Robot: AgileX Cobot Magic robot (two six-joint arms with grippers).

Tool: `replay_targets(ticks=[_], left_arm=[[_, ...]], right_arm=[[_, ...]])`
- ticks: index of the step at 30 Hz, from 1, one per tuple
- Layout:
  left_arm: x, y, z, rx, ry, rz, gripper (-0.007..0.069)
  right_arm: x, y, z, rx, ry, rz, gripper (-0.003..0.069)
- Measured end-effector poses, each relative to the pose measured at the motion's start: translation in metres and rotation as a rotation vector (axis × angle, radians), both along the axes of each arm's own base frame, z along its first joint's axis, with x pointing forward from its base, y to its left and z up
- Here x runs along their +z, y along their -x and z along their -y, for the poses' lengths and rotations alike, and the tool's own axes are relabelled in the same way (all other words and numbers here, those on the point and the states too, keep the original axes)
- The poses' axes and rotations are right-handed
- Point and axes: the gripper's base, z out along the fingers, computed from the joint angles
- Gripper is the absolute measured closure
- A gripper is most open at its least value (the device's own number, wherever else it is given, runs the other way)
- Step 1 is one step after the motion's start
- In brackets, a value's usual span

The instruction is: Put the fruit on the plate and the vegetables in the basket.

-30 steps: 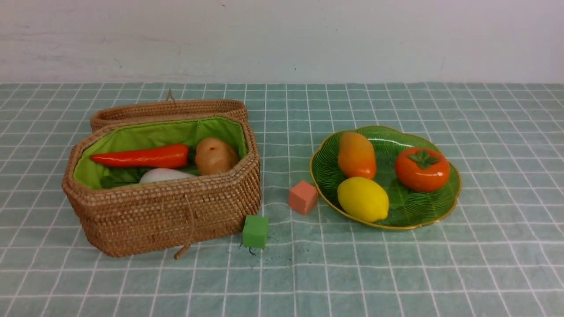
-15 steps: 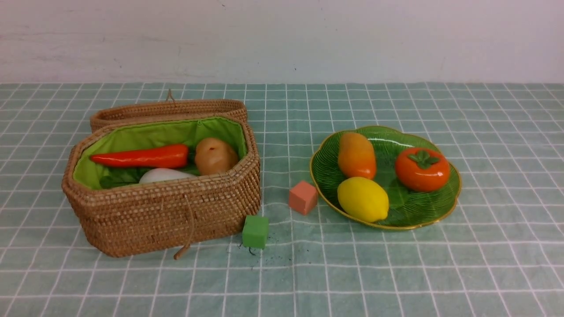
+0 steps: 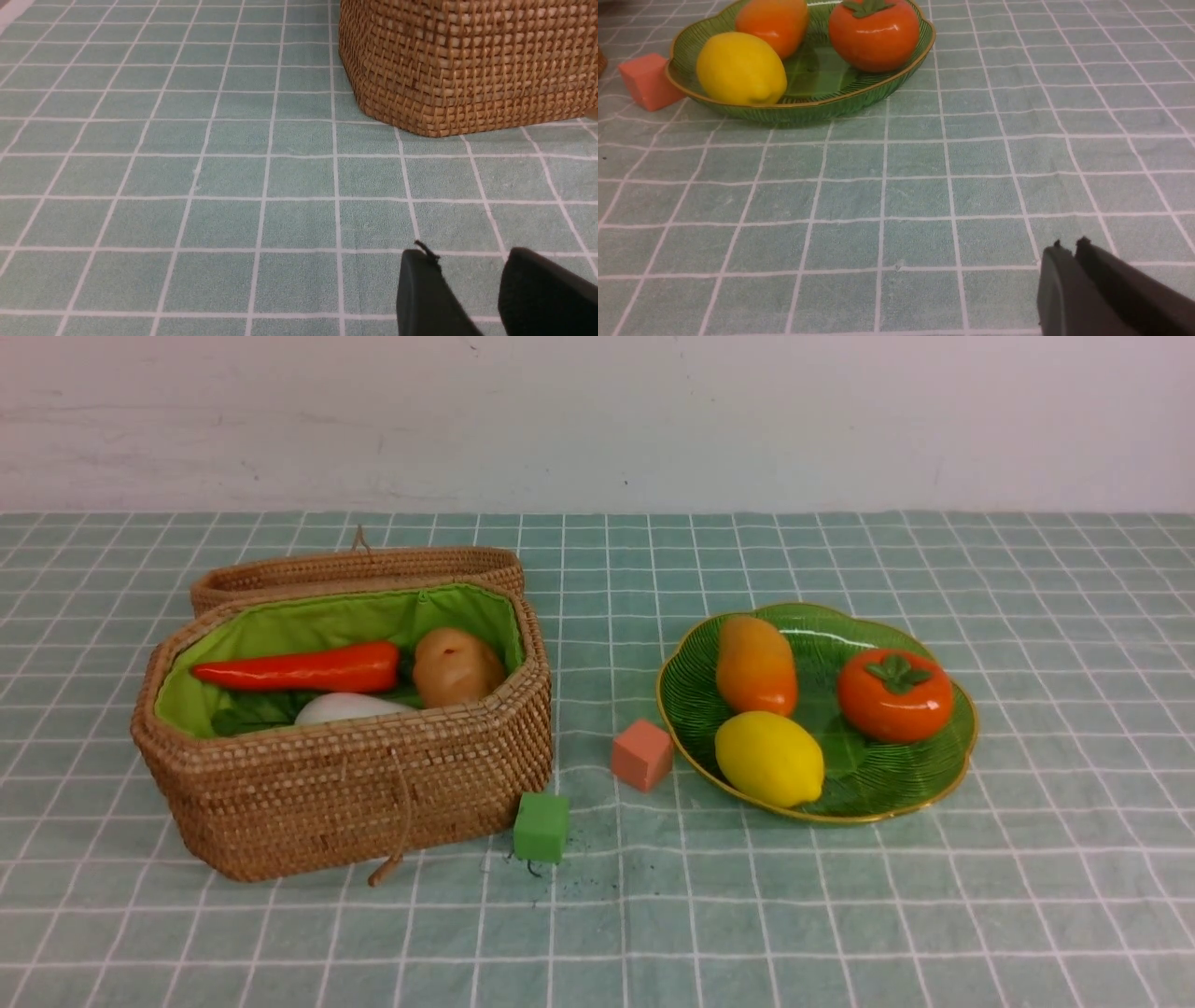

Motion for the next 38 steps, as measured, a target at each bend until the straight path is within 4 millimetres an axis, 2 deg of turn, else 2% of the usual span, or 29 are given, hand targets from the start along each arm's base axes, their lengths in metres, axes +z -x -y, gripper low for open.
replay_targets(ticks=[38], left_arm=[[0.0000,0.0000,0.0000,0.000,0.000,0.000,0.0386]], right_arm=[[0.0000,0.0000,0.0000,0.000,0.000,0.000,0.0593]])
